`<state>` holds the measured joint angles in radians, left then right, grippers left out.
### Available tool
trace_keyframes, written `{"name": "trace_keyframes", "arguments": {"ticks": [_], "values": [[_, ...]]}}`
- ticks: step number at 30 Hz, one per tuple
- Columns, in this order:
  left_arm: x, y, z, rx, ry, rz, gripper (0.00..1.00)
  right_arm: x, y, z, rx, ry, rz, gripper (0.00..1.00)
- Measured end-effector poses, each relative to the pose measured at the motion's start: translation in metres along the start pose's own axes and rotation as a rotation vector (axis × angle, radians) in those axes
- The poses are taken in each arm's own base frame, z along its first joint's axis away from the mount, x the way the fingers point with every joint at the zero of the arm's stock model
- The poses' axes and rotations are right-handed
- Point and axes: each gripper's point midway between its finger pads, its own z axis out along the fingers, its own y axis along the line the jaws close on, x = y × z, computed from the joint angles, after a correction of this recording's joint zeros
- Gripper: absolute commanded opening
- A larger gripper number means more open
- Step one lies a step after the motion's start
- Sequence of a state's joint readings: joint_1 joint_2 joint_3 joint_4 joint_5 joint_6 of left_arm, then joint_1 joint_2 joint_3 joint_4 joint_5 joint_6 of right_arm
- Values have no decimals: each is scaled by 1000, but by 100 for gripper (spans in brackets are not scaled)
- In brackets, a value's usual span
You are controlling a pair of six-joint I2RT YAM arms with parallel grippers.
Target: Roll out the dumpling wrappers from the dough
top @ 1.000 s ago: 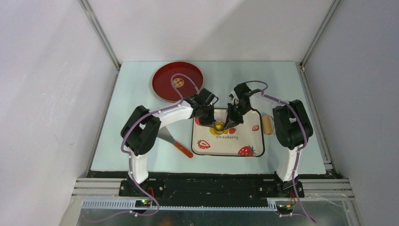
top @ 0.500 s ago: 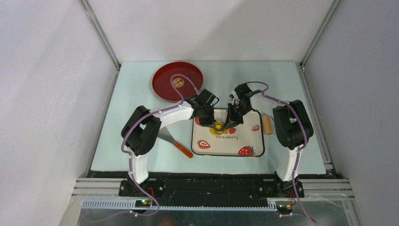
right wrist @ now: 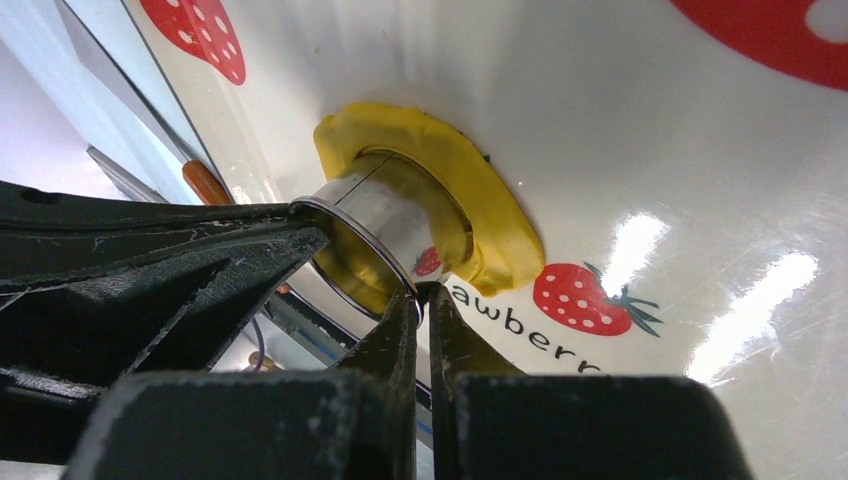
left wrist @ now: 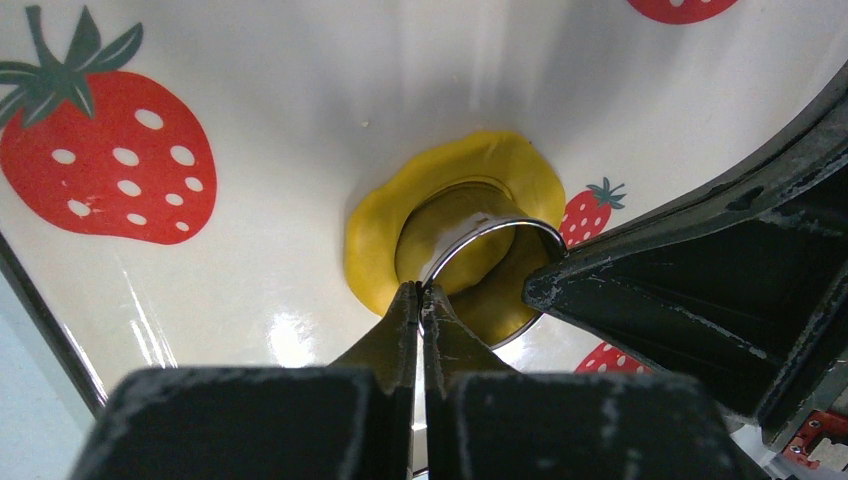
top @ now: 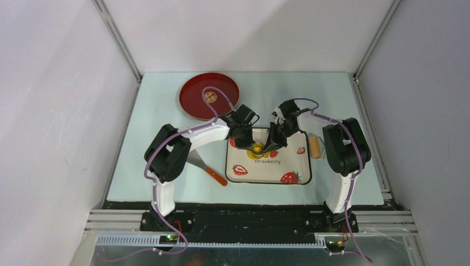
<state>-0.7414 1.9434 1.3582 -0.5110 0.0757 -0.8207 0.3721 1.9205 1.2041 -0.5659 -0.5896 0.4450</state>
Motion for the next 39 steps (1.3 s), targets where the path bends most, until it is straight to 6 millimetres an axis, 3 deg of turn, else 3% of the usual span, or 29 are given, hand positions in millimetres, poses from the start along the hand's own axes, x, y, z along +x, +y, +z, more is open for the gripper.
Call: {"name": "trace_keyframes", "arguments": {"ticks": [19, 39], "values": [[0, 0, 2, -29, 5, 5, 0, 4, -4, 1, -152, 23, 55, 0], [1, 0, 3, -44, 18, -2, 0, 4, -3, 1, -150, 17, 53, 0]]}}
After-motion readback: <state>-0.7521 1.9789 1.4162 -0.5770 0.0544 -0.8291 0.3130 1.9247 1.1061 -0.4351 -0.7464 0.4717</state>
